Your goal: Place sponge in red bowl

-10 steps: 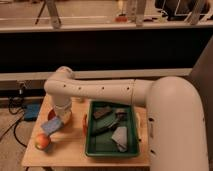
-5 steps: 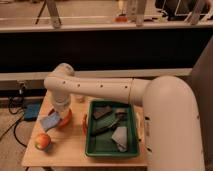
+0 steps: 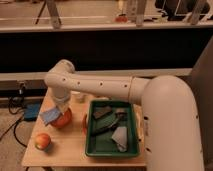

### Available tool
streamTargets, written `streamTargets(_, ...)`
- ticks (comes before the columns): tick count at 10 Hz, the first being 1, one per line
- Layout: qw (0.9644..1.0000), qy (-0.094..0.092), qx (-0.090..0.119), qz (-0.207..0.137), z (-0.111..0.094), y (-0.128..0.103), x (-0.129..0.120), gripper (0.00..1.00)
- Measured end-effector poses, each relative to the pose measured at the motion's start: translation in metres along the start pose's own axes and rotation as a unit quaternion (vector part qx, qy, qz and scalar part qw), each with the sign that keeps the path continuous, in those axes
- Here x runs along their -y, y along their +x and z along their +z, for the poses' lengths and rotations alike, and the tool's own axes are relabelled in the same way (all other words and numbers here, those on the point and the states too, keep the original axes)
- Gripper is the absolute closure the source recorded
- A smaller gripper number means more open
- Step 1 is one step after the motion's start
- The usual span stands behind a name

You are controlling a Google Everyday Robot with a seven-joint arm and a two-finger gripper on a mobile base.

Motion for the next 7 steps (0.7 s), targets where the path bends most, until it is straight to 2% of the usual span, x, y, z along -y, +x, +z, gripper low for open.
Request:
streamTargets(3, 0.9996, 0.019, -0.006, 0.019, -0.011, 0.018, 0.005, 0.28)
streamTargets(4, 0.9994, 0.023, -0.007, 0.024, -0.013, 0.023, 0.006, 0.22)
streamTargets(6, 0.9988, 0.035, -0.003, 0.034, -0.018, 0.032, 0.007, 0.2)
streamTargets(7, 0.9987, 0.037, 0.001, 0.035, -0.017, 0.038, 0.007, 0.24)
